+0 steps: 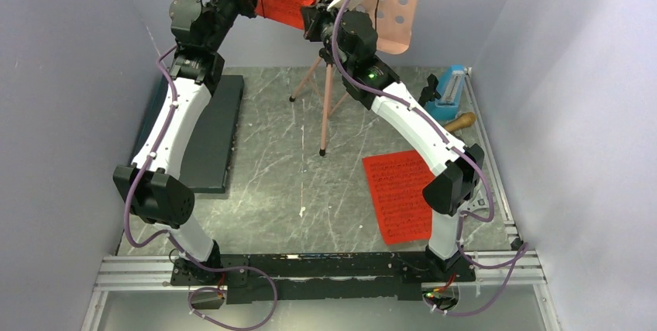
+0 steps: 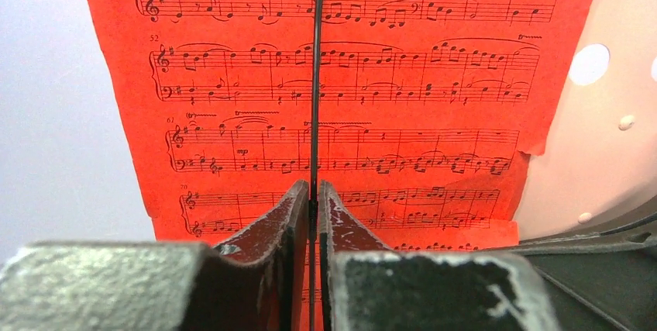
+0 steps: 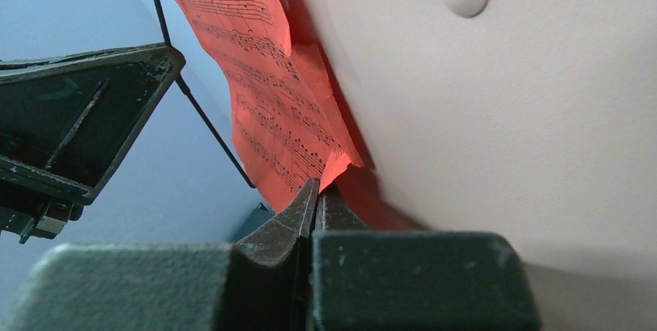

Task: Pack up the instrument practice props

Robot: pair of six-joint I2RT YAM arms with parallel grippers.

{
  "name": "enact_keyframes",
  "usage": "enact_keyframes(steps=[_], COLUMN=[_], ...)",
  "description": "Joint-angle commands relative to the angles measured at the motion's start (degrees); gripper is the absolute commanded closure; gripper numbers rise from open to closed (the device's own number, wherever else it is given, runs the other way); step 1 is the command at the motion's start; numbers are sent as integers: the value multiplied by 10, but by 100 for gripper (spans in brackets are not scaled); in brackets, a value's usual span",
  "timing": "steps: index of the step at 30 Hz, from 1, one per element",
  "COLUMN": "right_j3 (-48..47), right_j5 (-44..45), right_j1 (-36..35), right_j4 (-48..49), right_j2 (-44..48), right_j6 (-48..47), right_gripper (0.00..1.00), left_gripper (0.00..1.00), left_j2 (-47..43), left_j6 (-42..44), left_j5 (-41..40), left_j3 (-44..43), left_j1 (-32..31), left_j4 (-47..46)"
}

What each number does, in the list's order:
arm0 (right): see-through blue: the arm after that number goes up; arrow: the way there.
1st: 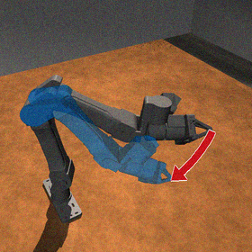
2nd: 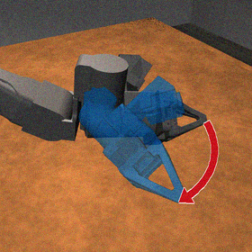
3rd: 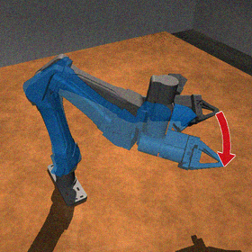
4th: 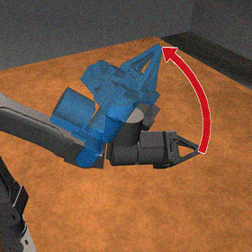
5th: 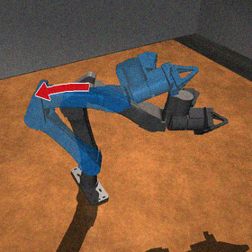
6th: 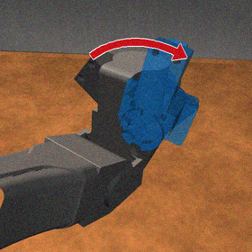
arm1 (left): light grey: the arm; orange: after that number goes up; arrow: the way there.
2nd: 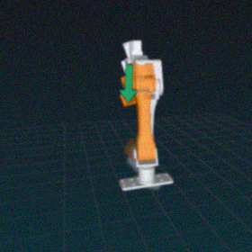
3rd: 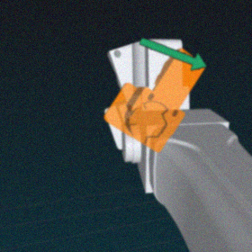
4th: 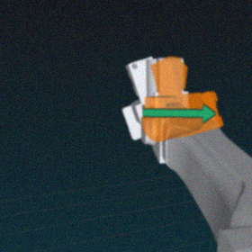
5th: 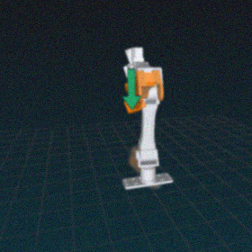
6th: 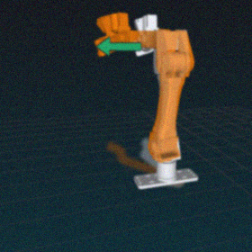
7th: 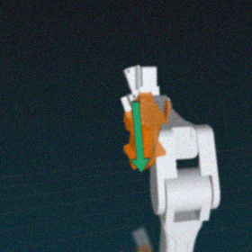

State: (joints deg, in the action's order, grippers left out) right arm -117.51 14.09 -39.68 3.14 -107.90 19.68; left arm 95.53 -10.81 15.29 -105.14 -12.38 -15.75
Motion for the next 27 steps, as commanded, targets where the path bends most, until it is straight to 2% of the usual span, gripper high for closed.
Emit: enact_keyframes(steps=[1, 4, 8, 13, 16, 27], right_j3=[-3, -11, -10, -5, 1, 43], right_j5=[0, -2, -7, -5, -5, 4], right_j1=[1, 1, 1, 1, 1, 7], right_j4=[30, 21, 22, 26, 32, 48], right_j2=[17, 13, 13, 18, 23, 56], right_j6=[-6, -6, -5, -11, -14, -16], right_gripper=[100, 100, 100, 100, 100, 100], left_gripper=[75, 67, 68, 82, 97, 97], left_j2=[-1, 6, 16, 17, 16, 7], left_j6=[-1, 0, -6, -9, -9, -36], left_j5=[22, 14, 19, 16, 18, 20], left_j3=[-22, -24, -31, -25, -24, -22], left_j1=[-3, -3, -3, -3, -3, -2], left_j4=[-46, -50, -59, -62, -63, -87])
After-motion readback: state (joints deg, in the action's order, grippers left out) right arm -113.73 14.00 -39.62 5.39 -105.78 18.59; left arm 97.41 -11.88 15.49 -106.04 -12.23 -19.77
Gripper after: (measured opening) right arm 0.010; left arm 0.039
